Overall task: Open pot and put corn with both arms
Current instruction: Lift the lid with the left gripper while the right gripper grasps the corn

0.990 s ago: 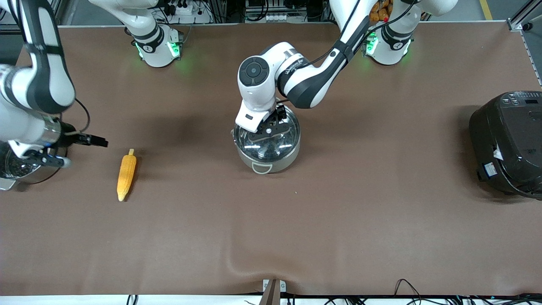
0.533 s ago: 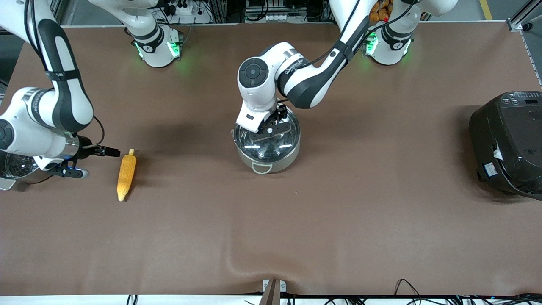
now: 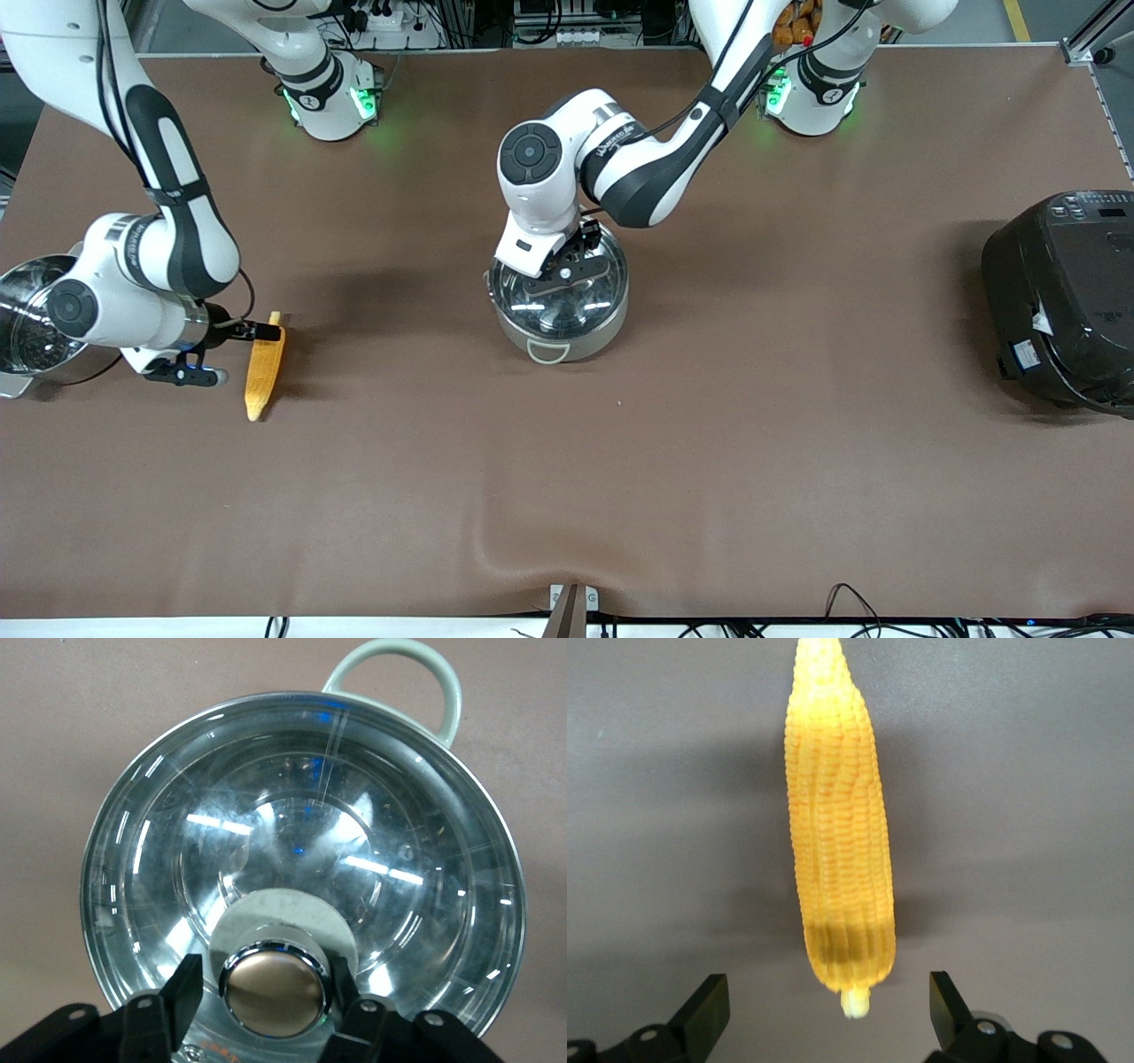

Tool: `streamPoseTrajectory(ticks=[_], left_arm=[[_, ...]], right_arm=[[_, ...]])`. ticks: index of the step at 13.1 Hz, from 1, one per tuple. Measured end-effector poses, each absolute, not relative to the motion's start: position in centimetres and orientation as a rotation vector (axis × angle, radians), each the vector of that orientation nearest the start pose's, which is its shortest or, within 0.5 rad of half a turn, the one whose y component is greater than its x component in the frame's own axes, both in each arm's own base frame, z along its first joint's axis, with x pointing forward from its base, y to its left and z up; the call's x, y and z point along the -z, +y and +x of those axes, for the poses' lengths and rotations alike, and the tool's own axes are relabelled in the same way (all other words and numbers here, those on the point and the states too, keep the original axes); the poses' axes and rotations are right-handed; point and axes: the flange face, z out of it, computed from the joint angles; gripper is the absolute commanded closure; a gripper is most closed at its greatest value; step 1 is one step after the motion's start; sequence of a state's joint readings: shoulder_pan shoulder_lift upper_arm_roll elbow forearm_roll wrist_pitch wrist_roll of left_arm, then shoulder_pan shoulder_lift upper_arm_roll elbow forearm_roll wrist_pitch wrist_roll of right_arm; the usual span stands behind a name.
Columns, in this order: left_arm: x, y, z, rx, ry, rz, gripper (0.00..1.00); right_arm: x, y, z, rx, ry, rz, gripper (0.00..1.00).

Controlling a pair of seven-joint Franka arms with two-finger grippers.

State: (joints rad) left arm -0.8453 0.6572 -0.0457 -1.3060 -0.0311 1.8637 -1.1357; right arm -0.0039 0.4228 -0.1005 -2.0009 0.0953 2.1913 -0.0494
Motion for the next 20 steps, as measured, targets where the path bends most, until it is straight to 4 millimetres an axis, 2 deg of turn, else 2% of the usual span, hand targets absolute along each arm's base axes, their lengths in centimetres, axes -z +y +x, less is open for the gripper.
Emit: streamPoseTrajectory(ticks=[1, 3, 7, 8, 9, 11, 13, 14, 15, 16, 17, 18, 20], left_arm=[[-34.8, -55.9, 45.7, -0.153, -0.403, -3.062, 0.7], [-34.8, -55.9, 45.7, -0.152, -0.404, -3.062, 1.0], [-35.2, -55.8, 46.0, -0.145, -0.411, -3.067, 1.0], [-36.4, -55.5, 46.5, -0.128, -0.423, -3.081, 1.0], [-38.8, -54.8, 47.3, -0.095, -0.451, -3.107, 1.0], [-45.1, -51.2, 49.9, -0.022, -0.551, -3.15, 1.0], [-50.5, -45.6, 52.6, 0.03, -0.658, -3.131, 1.0], [-52.3, -42.7, 53.7, 0.05, -0.693, -3.097, 1.0], [-53.5, -40.0, 54.6, 0.059, -0.717, -3.071, 1.0], [-54.4, -37.4, 55.7, 0.056, -0.725, -3.056, 1.0], [-54.8, -34.7, 56.8, 0.047, -0.718, -3.047, 1.0], [-54.8, -32.0, 58.1, 0.041, -0.702, -3.045, 1.0], [-53.8, -27.4, 60.4, 0.022, -0.692, -3.037, 1.0]], right_arm=[[-22.2, -5.7, 57.8, -0.354, 0.179, -3.072, 0.0], [-21.2, -5.9, 57.9, -0.347, 0.184, -3.077, 0.0], [-19.7, -6.0, 57.8, -0.352, 0.187, -3.081, 0.0], [-19.3, -6.0, 57.7, -0.359, 0.187, -3.081, 0.0], [-18.9, -6.0, 57.7, -0.364, 0.188, -3.081, 0.0], [-18.1, -6.1, 57.6, -0.374, 0.19, -3.082, 0.0], [-17.5, -6.2, 57.5, -0.379, 0.192, -3.083, 0.0], [-17.4, -6.2, 57.5, -0.377, 0.193, -3.083, 0.22], [-17.4, -6.2, 57.5, -0.374, 0.193, -3.084, 0.47], [-17.4, -6.2, 57.6, -0.371, 0.192, -3.085, 0.66], [-17.4, -6.1, 57.6, -0.37, 0.191, -3.085, 0.78], [-17.4, -6.1, 57.6, -0.369, 0.19, -3.085, 0.84], [-17.5, -6.1, 57.7, -0.367, 0.192, -3.085, 0.84]])
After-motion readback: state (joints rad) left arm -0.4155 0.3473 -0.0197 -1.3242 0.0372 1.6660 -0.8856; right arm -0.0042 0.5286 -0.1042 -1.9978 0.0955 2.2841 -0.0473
